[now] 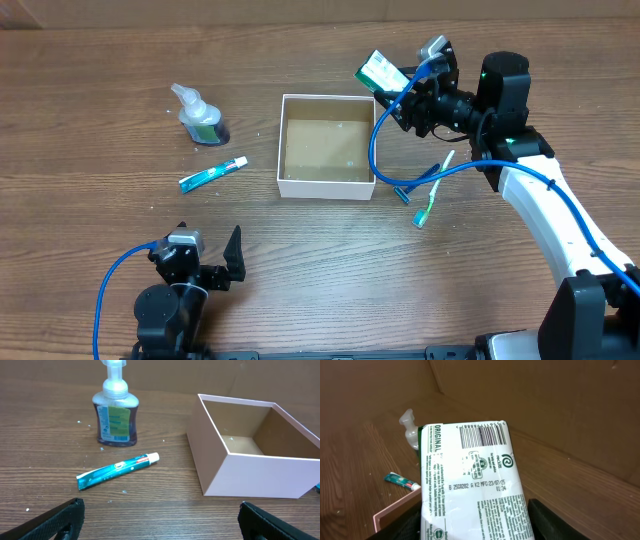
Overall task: Pack container
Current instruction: 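Carry the soap package left over the box with the right gripper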
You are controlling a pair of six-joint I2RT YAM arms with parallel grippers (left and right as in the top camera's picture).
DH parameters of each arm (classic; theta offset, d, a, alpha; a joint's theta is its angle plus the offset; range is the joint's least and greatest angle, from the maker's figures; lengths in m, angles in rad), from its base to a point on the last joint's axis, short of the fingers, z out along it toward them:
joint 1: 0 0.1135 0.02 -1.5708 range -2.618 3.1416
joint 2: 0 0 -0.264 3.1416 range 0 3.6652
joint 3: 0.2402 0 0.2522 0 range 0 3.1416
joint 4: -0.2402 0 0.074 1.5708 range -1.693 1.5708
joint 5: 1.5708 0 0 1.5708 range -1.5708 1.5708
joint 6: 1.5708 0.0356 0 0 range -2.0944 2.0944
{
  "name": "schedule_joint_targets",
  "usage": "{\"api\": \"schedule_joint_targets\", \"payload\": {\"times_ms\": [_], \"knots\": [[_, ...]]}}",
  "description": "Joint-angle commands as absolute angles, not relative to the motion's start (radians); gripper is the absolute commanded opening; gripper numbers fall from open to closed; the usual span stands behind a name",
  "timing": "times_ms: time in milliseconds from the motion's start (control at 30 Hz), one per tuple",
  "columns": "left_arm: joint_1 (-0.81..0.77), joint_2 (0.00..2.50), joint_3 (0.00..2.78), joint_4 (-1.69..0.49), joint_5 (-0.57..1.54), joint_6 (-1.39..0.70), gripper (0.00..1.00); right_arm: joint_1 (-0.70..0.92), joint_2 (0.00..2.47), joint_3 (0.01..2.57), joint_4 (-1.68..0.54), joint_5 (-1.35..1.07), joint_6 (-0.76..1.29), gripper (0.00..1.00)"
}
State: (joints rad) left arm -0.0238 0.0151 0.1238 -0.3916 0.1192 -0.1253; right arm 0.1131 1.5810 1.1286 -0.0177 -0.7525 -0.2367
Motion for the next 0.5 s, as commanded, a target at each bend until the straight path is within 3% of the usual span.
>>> {"api": "schedule_joint_targets", "payload": {"times_ms": [0, 467], "knots": [[-0.018, 0.004, 0.115, -0.388, 0.127, -0.135, 1.00, 0.118, 1.552, 1.148, -0.005, -0.791, -0.242, 0.42], [-0.018, 0.004, 0.115, -0.388, 0.127, -0.135, 1.00, 0.118, 1.552, 1.148, -0.010, -0.840, -0.270, 0.41]]}}
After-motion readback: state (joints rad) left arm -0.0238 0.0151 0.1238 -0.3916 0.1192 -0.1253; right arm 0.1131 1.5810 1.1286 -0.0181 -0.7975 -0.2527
